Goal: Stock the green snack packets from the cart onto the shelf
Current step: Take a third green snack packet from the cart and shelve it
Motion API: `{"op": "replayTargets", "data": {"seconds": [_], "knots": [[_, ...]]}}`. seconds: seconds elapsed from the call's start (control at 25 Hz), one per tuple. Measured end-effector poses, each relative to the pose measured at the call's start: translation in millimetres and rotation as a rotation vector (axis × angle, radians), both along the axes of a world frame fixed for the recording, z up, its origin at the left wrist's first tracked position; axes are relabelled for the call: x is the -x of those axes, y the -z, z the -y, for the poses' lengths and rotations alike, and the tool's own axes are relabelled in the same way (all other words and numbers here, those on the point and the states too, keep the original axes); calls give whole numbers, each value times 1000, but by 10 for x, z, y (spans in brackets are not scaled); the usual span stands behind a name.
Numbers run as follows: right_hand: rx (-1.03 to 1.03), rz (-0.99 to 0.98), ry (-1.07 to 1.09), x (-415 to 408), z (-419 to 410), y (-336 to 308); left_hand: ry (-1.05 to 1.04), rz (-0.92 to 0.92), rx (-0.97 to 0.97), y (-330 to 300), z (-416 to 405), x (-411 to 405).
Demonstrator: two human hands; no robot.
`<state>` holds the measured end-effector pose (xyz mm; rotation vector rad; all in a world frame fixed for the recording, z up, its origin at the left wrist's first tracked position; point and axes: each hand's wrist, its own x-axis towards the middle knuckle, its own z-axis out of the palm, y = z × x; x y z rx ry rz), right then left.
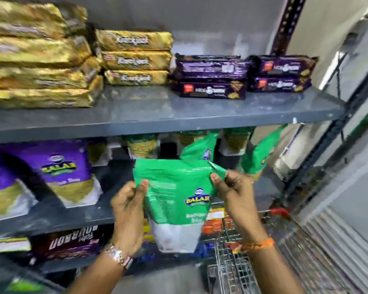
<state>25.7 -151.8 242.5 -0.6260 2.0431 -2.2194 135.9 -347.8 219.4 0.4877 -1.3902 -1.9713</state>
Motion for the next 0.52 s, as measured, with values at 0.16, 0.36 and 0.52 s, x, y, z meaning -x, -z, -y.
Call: {"op": "replayTargets", "data": {"seconds": [0.16,0.36,0.52], "knots": [[31,-64,176,142,492,91,-34,14,-19,-48,364,356],[-4,-56,174,215,1255,342,-67,19,-33,44,1019,572],[-50,-15,-21,305,1413,550,-93,217,-2,510,1032,504]]}}
